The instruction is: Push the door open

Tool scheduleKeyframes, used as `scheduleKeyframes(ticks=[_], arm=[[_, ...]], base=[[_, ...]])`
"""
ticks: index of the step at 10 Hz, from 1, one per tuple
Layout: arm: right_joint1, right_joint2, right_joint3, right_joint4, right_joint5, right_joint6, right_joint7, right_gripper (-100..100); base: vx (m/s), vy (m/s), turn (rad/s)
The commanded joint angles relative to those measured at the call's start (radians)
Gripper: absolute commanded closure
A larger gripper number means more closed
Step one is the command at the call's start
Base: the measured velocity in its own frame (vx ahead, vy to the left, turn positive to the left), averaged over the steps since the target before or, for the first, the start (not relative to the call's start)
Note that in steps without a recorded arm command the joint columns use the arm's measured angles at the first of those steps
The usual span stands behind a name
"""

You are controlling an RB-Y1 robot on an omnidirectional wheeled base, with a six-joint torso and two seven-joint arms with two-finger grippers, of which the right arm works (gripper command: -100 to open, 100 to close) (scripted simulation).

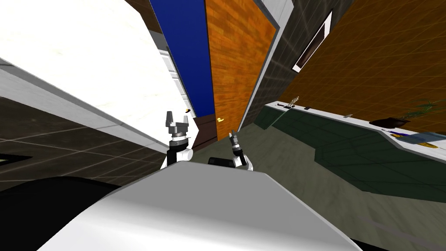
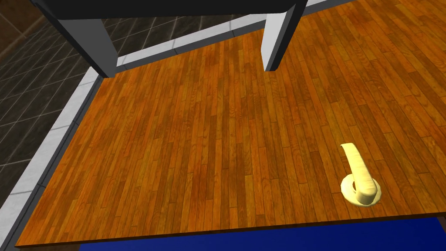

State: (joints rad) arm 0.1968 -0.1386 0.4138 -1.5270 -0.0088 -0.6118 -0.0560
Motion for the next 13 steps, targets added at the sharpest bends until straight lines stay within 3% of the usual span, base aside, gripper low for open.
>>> scheduleKeyframes(ticks=[1,13], arm=[[-0.01,-0.002,0.02,0.031,0.0,-0.007,-0.003,-100],[-0.099,-0.026,0.162,0.28,-0.009,-0.069,-0.034,-100]], base=[[0.097,-0.006,-0.042],[0.101,0.008,-0.036]])
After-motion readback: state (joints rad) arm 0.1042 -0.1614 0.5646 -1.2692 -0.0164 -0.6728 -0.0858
